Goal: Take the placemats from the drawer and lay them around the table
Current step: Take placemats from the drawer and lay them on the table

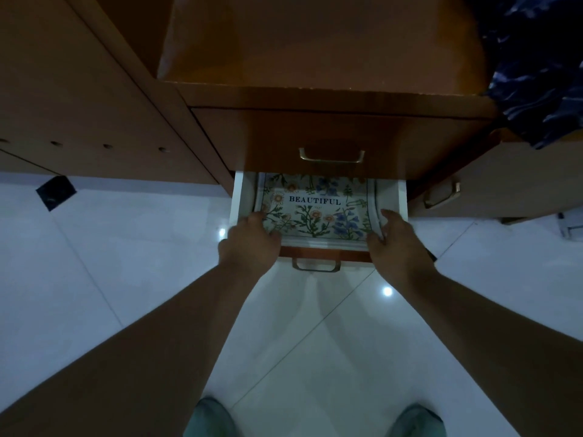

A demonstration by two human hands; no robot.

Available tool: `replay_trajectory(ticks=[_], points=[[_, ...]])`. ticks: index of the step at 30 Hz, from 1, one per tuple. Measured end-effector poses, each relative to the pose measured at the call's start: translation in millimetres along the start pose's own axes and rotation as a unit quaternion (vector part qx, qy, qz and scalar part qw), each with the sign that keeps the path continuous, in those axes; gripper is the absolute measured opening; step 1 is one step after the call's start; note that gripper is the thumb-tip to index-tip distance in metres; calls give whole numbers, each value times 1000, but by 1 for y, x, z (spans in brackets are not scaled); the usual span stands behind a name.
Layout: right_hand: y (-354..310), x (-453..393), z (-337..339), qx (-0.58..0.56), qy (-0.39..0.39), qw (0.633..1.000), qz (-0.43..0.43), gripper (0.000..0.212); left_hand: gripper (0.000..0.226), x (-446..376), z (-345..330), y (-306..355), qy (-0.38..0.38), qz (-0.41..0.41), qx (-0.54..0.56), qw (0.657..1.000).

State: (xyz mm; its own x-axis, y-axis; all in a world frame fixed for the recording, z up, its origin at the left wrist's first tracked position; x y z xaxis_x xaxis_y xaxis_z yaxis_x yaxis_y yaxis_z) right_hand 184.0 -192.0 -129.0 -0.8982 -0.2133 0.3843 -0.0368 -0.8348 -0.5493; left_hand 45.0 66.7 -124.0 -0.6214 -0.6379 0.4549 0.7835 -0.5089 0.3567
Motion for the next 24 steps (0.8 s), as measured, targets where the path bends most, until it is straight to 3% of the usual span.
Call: replay_trajectory(ticks=[4,7,12,16,18,21,24], points=[[-7,-9,-23,131,-84,988,-16,50,51,-7,-17,-6,-58,72,-105,990],[-14,-14,-24,197,-92,976,-12,53,50,-9,-23,-9,-75,79,-155,982],[-10,-19,-43,262,-150,953,4,55,47,-16,-28,-1,-104,75,-172,977],[3,-26,-57,269,-180,946,-22,56,54,-31,-53,-1,-180,77,-123,973],[9,-27,-64,248,-186,949,-50,60,47,-35,-55,1,-164,68,-75,981],[26,-35,-67,166,-119,974,-102,78,44,-38,-47,-4,-108,86,-24,990],[20,-27,-43,33,-33,991,-124,82,42,-37,-40,-13,-81,93,-79,989]])
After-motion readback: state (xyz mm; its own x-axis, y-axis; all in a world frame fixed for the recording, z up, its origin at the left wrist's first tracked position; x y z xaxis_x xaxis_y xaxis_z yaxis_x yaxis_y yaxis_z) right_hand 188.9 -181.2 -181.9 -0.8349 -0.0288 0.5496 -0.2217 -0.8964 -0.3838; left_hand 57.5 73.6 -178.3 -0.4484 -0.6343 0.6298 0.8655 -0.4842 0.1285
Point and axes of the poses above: each hand's wrist, its own x-axis away from the middle knuckle, its own z-axis out of the back of the hand, y = z × x, the point moved 10 cm from there along -x, towards the middle knuckle, and after that the axes turned 7 degrees about y, right-handed, at the moved point
